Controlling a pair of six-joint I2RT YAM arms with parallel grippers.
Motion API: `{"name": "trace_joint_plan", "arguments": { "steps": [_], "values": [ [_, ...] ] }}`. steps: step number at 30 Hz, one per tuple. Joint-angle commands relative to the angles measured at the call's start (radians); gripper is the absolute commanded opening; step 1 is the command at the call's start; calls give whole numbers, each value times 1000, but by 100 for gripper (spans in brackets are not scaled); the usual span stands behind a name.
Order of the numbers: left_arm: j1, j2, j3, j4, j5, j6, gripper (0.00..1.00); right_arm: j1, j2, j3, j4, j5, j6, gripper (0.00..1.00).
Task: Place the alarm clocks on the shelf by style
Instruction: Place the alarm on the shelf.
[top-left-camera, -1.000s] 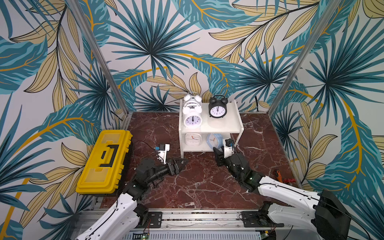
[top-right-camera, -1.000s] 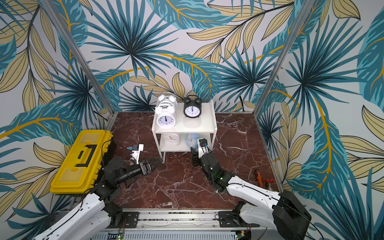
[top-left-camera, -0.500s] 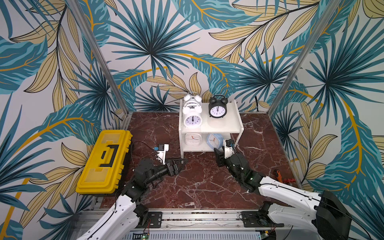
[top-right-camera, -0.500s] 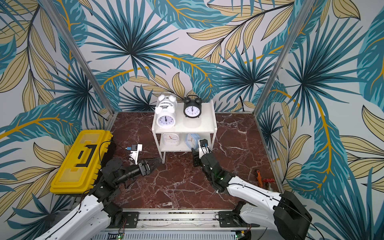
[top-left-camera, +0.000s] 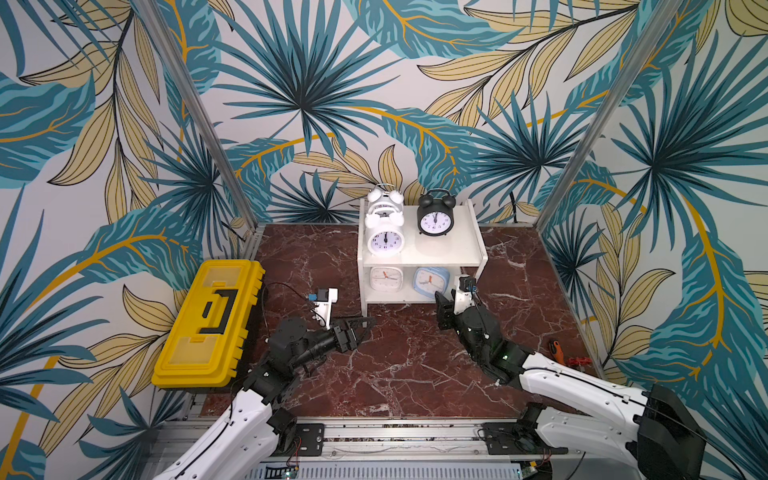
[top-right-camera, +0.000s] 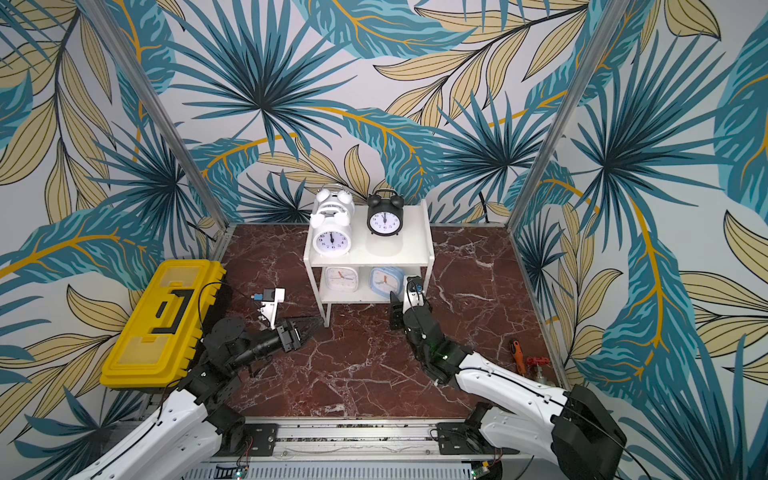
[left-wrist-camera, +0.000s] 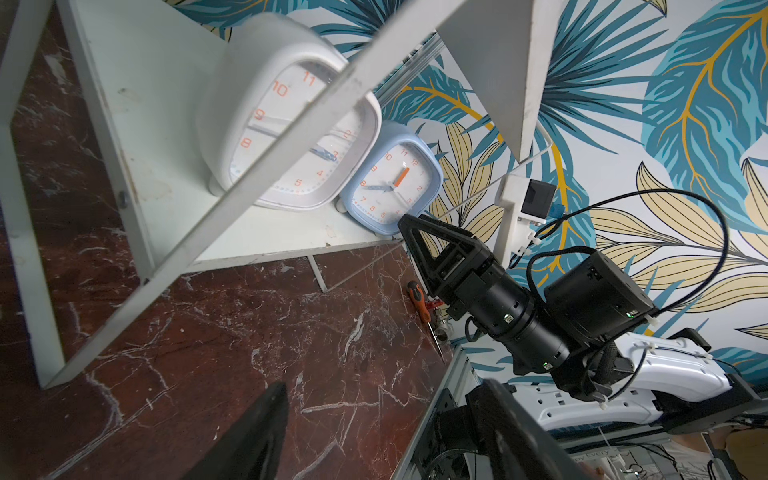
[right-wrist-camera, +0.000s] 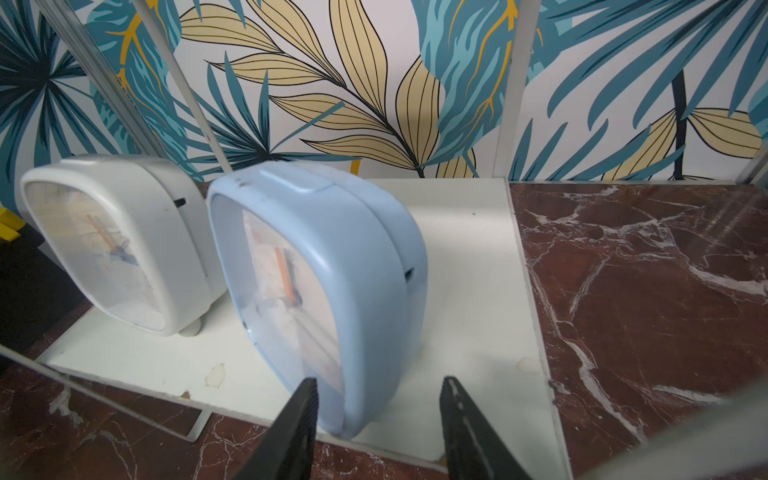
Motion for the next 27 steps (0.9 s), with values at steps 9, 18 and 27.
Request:
{"name": "trace_joint_plan", "arguments": {
  "steps": [9,18,27],
  "values": [
    [-2,-13,13,23,9,18,75,2,-9,8,-22,41,36,37],
    [-2,-23,15,-9,-11,28,75,7,-96,37,-166,37,82,41],
    [-1,-104,168,-370,-222,177,85,77,-446,258,-853,-136,177,50]
  ]
}}
